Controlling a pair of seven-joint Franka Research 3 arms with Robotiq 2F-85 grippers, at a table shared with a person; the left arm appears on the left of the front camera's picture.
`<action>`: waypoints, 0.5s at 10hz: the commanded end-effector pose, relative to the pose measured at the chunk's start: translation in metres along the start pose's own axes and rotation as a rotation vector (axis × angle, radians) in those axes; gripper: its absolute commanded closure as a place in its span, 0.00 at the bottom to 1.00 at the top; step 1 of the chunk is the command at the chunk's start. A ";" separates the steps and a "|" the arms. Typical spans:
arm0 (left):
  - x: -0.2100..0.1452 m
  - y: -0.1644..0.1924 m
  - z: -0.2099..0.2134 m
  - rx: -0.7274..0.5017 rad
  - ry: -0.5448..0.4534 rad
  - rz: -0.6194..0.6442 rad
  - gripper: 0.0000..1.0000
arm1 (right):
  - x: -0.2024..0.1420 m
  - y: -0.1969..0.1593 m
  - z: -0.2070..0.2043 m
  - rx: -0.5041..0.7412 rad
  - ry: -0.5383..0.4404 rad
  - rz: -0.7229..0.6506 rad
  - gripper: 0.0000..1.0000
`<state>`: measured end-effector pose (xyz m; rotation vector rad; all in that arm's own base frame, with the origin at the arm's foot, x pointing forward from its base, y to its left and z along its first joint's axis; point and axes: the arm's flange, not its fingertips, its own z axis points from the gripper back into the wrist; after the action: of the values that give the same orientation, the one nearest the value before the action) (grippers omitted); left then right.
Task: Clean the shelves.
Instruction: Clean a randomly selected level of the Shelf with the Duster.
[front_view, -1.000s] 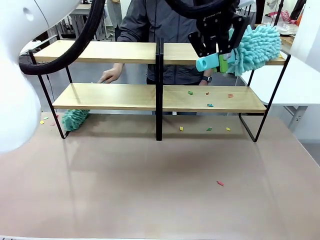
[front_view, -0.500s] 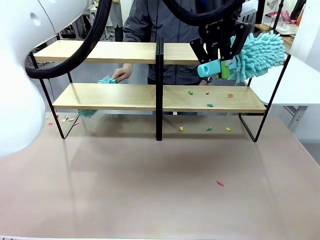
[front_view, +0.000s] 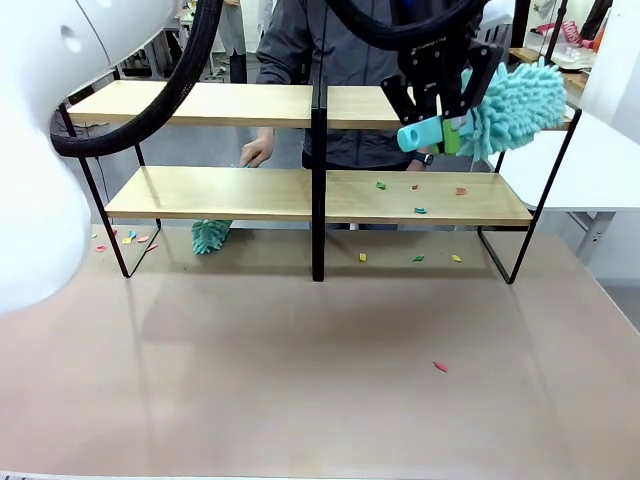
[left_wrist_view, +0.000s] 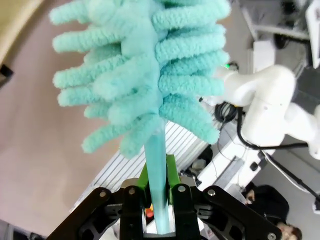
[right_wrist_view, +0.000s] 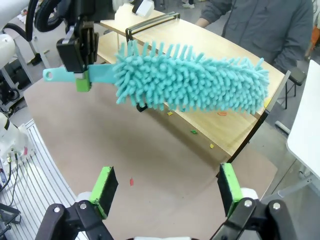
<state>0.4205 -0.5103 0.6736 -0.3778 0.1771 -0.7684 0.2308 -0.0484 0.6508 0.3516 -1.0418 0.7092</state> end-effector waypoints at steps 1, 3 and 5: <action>-0.013 0.006 0.014 0.025 -0.149 0.022 0.88 | 0.001 0.000 0.000 0.001 -0.001 0.001 0.00; -0.005 0.010 0.023 0.081 -0.156 0.099 0.88 | 0.001 0.000 0.000 0.001 -0.001 0.001 0.00; 0.004 0.009 0.021 0.093 -0.111 0.085 0.88 | 0.001 0.000 0.000 0.001 -0.001 0.001 0.00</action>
<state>0.4398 -0.4964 0.6930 -0.3597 0.0355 -0.6830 0.2308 -0.0484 0.6508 0.3515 -1.0418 0.7092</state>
